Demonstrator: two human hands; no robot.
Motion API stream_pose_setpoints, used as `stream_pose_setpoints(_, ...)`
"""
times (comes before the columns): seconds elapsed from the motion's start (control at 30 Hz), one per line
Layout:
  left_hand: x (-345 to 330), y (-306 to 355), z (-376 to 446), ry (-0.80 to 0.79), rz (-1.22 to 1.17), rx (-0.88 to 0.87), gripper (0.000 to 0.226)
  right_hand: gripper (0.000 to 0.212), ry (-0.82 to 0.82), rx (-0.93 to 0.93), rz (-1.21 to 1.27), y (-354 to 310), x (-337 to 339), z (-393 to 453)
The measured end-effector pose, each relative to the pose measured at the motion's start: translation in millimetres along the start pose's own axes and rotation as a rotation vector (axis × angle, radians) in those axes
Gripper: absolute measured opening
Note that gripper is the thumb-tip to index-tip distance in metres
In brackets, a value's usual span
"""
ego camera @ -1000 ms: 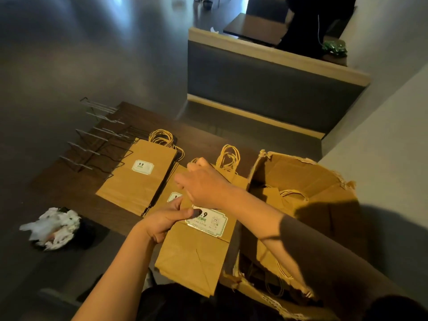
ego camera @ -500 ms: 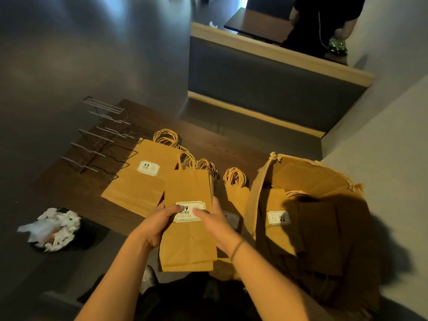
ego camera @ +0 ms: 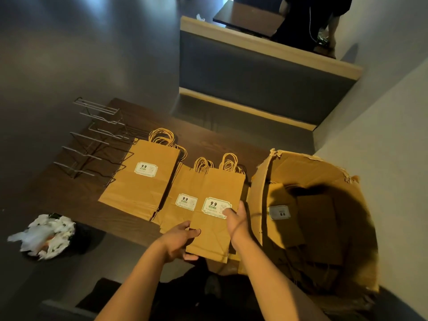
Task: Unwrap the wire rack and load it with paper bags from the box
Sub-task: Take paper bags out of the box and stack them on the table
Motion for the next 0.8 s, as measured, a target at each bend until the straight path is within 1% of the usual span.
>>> stream_pose_setpoints(0.07, 10.6, 6.8, 7.3, 0.056, -0.031, -0.068, 0.026, 0.044, -0.022, 0.015, -0.060, -7.2, -7.4, 1.6)
stream_pose_setpoints(0.13, 27.7, 16.0, 10.6, 0.154, -0.031, -0.143, 0.024, 0.043, -0.068, 0.019, -0.152, -8.6, -21.6, 6.9)
stream_pose_setpoints(0.2, 47.5, 22.3, 15.6, 0.253, -0.030, -0.179, 0.024, 0.045, -0.127, 0.023, -0.240, -3.2, -40.9, 14.2)
stream_pose_setpoints(0.27, 68.6, 30.2, 24.2, 0.333, 0.021, -0.241, 0.027, 0.057, -0.146, 0.014, -0.298, 2.2, -58.9, 20.6)
stream_pose_setpoints(0.33, 80.2, 38.6, 29.9, 0.366, 0.070, -0.288, 0.033, 0.063, -0.164, 0.029, -0.338, -4.3, -71.4, 16.9)
stream_pose_setpoints(0.43, 90.8, 46.2, 39.7, 0.386, 0.053, -0.263, 0.042, 0.084, -0.202, 0.007, -0.456, -1.4, -87.4, 8.9)
stream_pose_setpoints(0.5, 95.4, 48.9, 52.5, 0.389, 0.107, -0.265, 0.048, 0.090, -0.188, -0.012, -0.508, 6.2, -91.3, 11.3)
stream_pose_setpoints(0.57, 100.4, 45.6, 71.1, 0.384, 0.266, -0.261, 0.057, 0.083, -0.151, -0.024, -0.563, 11.1, -88.7, 14.2)
stream_pose_setpoints(0.6, 102.7, 42.4, 78.6, 0.395, 0.368, -0.250, 0.061, 0.076, -0.160, -0.026, -0.597, 13.3, -87.4, 13.7)
stream_pose_setpoints(0.67, 106.9, 39.9, 78.0, 0.467, 0.539, -0.228, 0.063, 0.061, -0.226, -0.007, -0.618, 11.7, -86.7, 6.6)
stream_pose_setpoints(0.73, 105.2, 39.9, 74.0, 0.502, 0.618, -0.231, 0.063, 0.053, -0.276, 0.014, -0.604, 7.4, -86.5, 2.6)
stream_pose_setpoints(0.8, 101.0, 37.6, 73.5, 0.504, 0.664, -0.217, 0.063, 0.046, -0.270, 0.052, -0.565, -7.0, -86.7, 3.3)
Point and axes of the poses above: each hand's wrist, its own z-axis towards the middle knuckle, its own x-axis out of the back of the hand, y = z × x, the point moved 10 cm from there along z, towards the middle knuckle, and after that the axes turned 11 degrees about y, right-handed, at the moved point
